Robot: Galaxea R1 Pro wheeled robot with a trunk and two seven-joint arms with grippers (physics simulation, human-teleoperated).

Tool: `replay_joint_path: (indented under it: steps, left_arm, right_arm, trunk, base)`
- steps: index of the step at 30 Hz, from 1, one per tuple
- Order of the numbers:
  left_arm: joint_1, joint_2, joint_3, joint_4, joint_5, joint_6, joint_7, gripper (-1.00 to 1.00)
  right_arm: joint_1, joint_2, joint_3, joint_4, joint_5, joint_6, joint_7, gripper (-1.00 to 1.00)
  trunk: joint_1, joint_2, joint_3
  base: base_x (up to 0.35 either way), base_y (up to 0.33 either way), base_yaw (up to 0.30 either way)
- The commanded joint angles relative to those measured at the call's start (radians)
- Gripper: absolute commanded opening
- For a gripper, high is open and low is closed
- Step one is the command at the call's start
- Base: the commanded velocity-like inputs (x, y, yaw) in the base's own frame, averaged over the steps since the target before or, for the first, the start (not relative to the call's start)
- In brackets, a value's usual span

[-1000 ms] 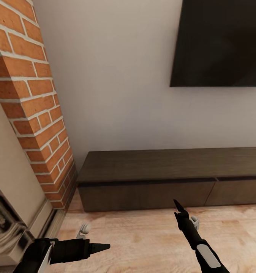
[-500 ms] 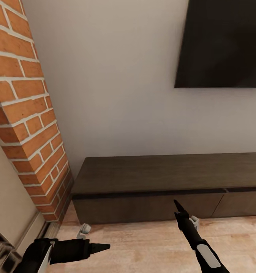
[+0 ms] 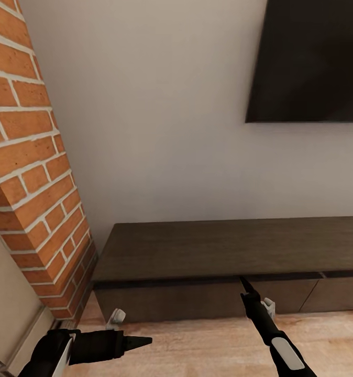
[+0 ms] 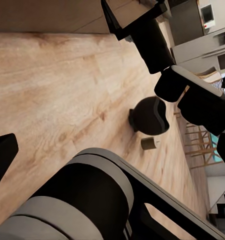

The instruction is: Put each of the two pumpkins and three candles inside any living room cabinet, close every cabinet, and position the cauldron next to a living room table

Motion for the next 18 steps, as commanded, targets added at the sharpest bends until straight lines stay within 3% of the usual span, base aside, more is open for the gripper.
replay_joint_path:
  steps: [1,10,14,18]
  left_arm:
    - [0.000,0.000,0.000,0.000,0.003,0.009,-0.001,1.00]
    - [0.000,0.000,0.000,0.000,0.006,0.009,-0.001,1.00]
    - [0.000,0.000,-0.001,0.000,0.004,0.000,0.000,1.00]
    - [0.000,0.000,-0.001,0.000,0.006,-0.009,0.001,1.00]
  right_arm:
    - [-0.001,0.000,-0.002,0.001,-0.010,0.010,0.003,1.00]
    - [-0.001,0.000,-0.002,0.001,-0.009,0.010,0.004,1.00]
    - [-0.001,-0.006,-0.002,0.003,-0.010,0.011,0.004,1.00]
    - [-0.001,-0.010,-0.002,0.006,-0.011,0.012,0.004,1.00]
  trunk:
    - [0.000,0.000,-0.001]
    - [0.000,0.000,-0.001]
    - [0.015,-0.028,-0.013]
    - [0.017,-0.029,-0.025]
  base:
    - [0.040,0.000,0.000]
    - [0.010,0.000,0.000]
    - [0.001,0.000,0.000]
    - [0.000,0.000,0.000]
